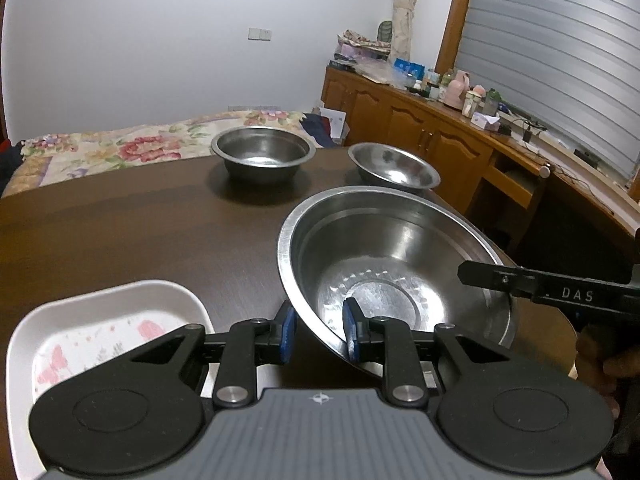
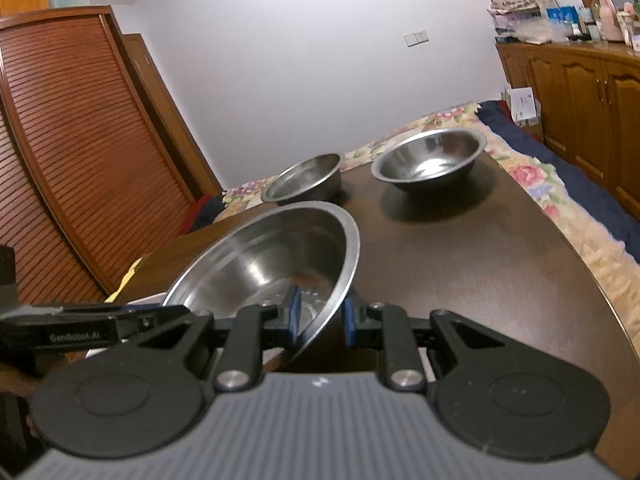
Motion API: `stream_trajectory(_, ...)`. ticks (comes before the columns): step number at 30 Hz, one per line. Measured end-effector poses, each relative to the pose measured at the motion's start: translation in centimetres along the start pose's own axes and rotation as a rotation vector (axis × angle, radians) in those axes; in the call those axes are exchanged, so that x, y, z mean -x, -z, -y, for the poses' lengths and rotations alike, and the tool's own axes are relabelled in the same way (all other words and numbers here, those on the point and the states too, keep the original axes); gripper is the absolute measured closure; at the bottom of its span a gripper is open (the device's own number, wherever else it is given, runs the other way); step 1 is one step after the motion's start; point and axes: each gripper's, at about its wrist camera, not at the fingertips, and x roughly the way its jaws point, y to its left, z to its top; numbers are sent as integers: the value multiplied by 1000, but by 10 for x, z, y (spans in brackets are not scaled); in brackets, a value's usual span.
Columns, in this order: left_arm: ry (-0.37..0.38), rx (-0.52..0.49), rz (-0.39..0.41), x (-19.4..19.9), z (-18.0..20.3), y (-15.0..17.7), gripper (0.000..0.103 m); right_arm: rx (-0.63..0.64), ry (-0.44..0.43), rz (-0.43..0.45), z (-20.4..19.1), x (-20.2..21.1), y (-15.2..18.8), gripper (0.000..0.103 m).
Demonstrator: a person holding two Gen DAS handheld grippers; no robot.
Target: Organize plates and bowls
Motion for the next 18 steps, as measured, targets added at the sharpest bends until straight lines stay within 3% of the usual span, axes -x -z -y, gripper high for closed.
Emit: stream_trajectory(18,-22,-23,5,-1,8,5,75,-33,-16,-4,8,3,9,79)
